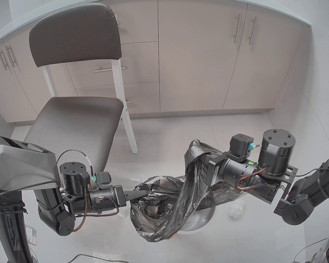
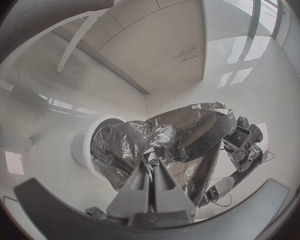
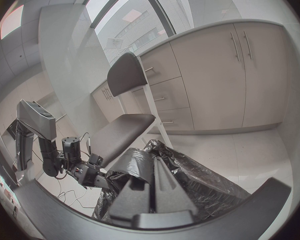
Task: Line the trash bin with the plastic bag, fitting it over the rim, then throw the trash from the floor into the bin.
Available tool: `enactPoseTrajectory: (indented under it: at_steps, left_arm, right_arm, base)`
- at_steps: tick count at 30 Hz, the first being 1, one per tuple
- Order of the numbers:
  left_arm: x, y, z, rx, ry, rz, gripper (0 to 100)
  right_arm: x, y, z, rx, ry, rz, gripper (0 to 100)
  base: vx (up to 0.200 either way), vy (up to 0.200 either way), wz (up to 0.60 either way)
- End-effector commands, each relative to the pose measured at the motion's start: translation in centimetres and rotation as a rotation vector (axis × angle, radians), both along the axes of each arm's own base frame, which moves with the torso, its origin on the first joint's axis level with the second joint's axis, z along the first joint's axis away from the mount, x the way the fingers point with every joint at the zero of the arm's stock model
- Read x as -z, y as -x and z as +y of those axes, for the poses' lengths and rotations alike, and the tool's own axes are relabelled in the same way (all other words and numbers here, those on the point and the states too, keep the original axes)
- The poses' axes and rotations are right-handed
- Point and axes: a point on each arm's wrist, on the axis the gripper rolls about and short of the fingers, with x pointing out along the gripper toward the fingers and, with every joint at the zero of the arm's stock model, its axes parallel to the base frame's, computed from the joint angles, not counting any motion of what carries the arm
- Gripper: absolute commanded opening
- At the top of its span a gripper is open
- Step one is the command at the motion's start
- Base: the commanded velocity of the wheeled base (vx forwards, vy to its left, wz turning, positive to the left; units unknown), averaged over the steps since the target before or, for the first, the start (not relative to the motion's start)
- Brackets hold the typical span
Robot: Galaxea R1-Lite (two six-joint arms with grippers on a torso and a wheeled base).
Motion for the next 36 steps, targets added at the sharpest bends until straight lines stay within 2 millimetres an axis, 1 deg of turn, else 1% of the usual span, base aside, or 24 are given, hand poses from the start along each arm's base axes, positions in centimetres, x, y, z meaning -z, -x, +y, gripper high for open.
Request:
enactPoseTrajectory:
  at_steps: [1,4,6,10,15,18,21,23,24,26,27,29,32,36]
  left_arm:
    - [2.5,-0.6,0.9,-0.019,-0.05,0.018,0]
    - [3.0,-0.7,1.1,-0.018,-0.068,0.01,0]
    - [3.4,-0.8,1.4,-0.021,-0.083,-0.003,0]
    - [3.6,-1.2,1.6,-0.048,-0.101,-0.02,0]
    - [3.6,-1.2,1.5,-0.063,-0.11,-0.025,0]
    - [3.8,-1.1,1.3,-0.055,-0.113,-0.018,0]
    - [4.1,-1.0,1.0,-0.074,-0.132,-0.019,0]
    - [4.5,-1.2,0.7,-0.107,-0.165,-0.042,0]
    - [4.6,-1.2,0.6,-0.11,-0.17,-0.047,0]
    - [5.1,-1.3,-0.3,-0.137,-0.209,-0.066,0]
    - [5.1,-1.2,-0.6,-0.144,-0.216,-0.069,0]
    - [5.1,-1.1,-1.3,-0.151,-0.222,-0.079,0]
    - [5.3,-1.3,-1.9,-0.163,-0.229,-0.087,0]
    - [5.5,-1.6,-2.2,-0.162,-0.226,-0.091,0]
  right_arm:
    - [4.9,-1.6,1.1,0.005,0.059,0.072,0]
    - [5.7,-1.8,1.4,0.002,0.05,0.061,0]
    - [6.5,-1.9,1.7,-0.004,0.042,0.05,0]
    - [7.8,-1.9,2.4,-0.017,0.035,0.042,0]
    - [8.5,-1.3,3.3,-0.042,0.044,0.052,0]
    - [9.4,-1.3,3.2,-0.037,0.063,0.07,0]
    - [10.9,-1.1,2.2,-0.018,0.096,0.112,0]
    - [11.8,-1.1,1.1,0.006,0.104,0.122,0]
    - [11.9,-1.1,1.0,0.009,0.105,0.123,0]
    - [13.4,-0.5,-0.1,0.027,0.14,0.159,0]
    - [13.8,-0.3,-0.5,0.031,0.153,0.176,0]
    - [14.3,0.0,-1.2,0.047,0.171,0.204,0]
    - [14.8,-0.1,-2.1,0.071,0.188,0.232,0]
    - [15.4,0.1,-2.8,0.084,0.207,0.262,0]
  base:
    - [0.0,0.0,0.0]
    - [0.0,0.0,0.0]
    - [0.0,0.0,0.0]
    - [0.0,0.0,0.0]
    - [0.0,0.0,0.0]
    - [0.0,0.0,0.0]
    - [0.0,0.0,0.0]
    - [0.0,0.0,0.0]
    - [0.0,0.0,0.0]
    - [0.0,0.0,0.0]
    - [0.0,0.0,0.0]
    - [0.0,0.0,0.0]
    - [0.0,0.0,0.0]
    - [0.0,0.0,0.0]
